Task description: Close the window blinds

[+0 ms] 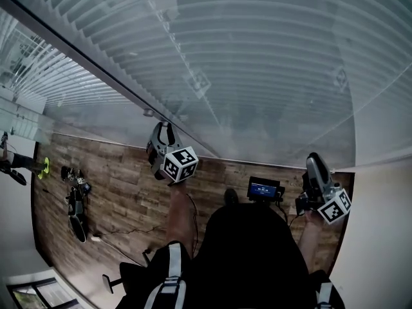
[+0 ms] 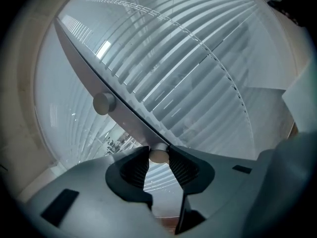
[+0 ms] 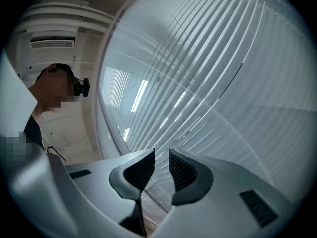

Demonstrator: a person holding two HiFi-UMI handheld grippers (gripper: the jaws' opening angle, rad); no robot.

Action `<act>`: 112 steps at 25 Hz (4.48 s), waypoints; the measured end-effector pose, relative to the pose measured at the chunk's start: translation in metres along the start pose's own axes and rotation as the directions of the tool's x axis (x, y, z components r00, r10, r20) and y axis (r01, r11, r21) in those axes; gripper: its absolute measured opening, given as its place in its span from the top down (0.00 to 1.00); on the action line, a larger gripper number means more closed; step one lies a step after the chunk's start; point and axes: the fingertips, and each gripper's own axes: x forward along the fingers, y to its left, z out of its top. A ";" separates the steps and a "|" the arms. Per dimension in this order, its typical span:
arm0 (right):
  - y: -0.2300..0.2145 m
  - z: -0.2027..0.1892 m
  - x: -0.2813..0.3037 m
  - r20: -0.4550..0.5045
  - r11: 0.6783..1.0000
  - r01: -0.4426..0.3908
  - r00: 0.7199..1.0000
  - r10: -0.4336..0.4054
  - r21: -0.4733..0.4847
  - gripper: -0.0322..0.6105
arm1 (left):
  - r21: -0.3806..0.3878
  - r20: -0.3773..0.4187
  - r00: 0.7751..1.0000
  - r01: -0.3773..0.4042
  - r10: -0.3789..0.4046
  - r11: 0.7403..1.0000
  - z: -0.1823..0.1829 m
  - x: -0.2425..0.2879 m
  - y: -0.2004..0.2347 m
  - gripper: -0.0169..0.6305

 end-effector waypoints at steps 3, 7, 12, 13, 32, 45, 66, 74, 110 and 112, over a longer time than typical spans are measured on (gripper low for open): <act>0.003 0.003 0.003 0.001 1.000 0.000 1.000 0.000 0.001 0.84 | 0.032 -0.012 1.000 -0.008 0.008 0.999 0.001 0.002 0.004 0.76; -0.001 -0.001 0.000 0.005 1.000 -0.003 1.000 0.003 0.006 0.84 | 0.044 -0.004 1.000 -0.005 0.006 0.999 -0.004 0.005 0.000 0.76; -0.006 -0.004 -0.001 0.003 1.000 -0.011 1.000 0.011 0.018 0.84 | -0.026 0.022 1.000 0.001 -0.001 1.000 -0.013 -0.002 0.004 0.73; -0.009 -0.007 -0.002 0.004 1.000 -0.011 1.000 0.011 0.023 0.84 | -0.049 0.025 1.000 0.000 0.001 0.999 -0.016 -0.005 0.004 0.72; -0.025 -0.006 -0.015 -0.068 0.987 -0.082 0.993 0.092 0.140 0.84 | -0.669 0.467 0.836 0.548 -0.290 0.502 0.056 -0.143 -0.026 0.72; 0.023 -0.028 -0.062 -0.005 0.991 -0.100 0.995 0.100 0.089 0.84 | -0.516 0.764 0.597 0.793 -0.245 0.324 0.037 -0.245 -0.017 0.74; 0.218 -0.094 -0.190 -0.017 0.991 0.007 1.000 -0.004 0.132 0.84 | -0.429 0.869 0.432 0.901 -0.241 0.070 -0.057 -0.423 0.008 0.74; 0.232 -0.071 -0.275 0.032 0.996 -0.047 0.999 0.045 0.071 0.84 | -0.439 0.862 0.440 0.896 -0.252 0.063 -0.044 -0.499 -0.022 0.74; 0.307 -0.134 -0.405 0.041 0.997 0.035 0.998 -0.038 0.074 0.84 | -0.366 0.888 0.343 0.930 -0.306 -0.019 -0.096 -0.628 -0.038 0.74; 0.302 -0.146 -0.413 0.028 0.996 0.062 0.998 -0.064 0.065 0.86 | -0.365 0.891 0.333 0.930 -0.308 -0.051 -0.105 -0.622 -0.051 0.74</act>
